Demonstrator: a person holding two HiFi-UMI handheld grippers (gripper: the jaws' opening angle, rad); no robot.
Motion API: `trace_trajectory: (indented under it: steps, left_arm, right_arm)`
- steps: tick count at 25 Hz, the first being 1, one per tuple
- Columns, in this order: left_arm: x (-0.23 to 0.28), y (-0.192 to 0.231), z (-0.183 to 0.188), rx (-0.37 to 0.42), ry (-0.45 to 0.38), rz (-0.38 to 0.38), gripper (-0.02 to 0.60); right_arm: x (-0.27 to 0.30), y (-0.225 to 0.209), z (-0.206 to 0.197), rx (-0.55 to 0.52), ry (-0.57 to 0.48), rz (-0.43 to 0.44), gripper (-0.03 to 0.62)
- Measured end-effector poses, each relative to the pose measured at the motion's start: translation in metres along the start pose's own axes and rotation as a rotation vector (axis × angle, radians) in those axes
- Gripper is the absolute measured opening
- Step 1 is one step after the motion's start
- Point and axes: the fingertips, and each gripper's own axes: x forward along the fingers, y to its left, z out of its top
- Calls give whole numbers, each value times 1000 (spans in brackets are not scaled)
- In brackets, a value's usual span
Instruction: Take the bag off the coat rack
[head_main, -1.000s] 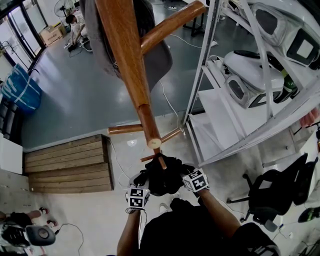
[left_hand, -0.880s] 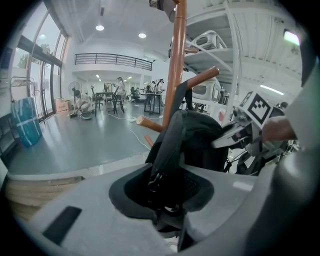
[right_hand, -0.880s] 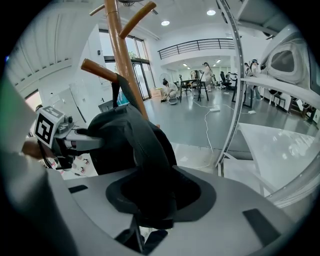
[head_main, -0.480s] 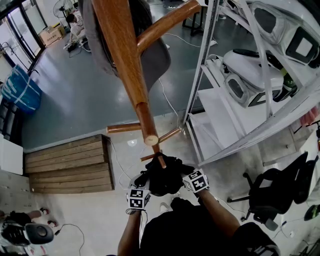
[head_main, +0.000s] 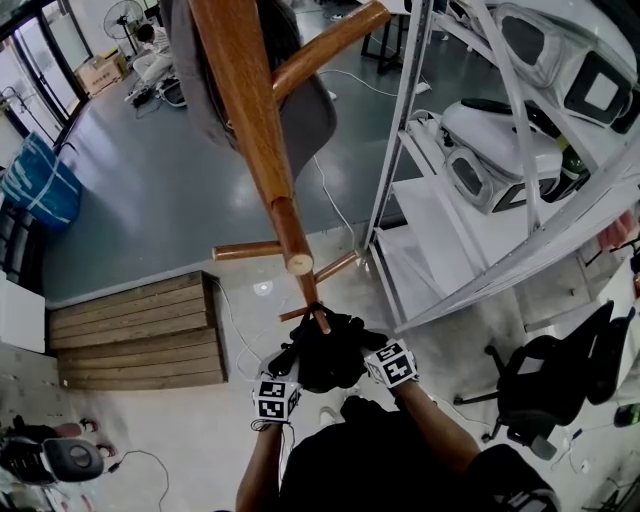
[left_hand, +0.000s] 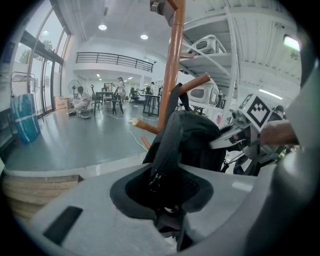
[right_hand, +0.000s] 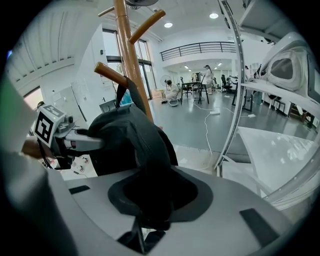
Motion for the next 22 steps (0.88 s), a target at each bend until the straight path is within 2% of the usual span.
trace_trajectory:
  steps: [22]
  left_arm:
    - [-27, -22, 17, -1, -51, -20, 91]
  right_arm:
    - [-34, 12, 7, -10, -52, -16, 91]
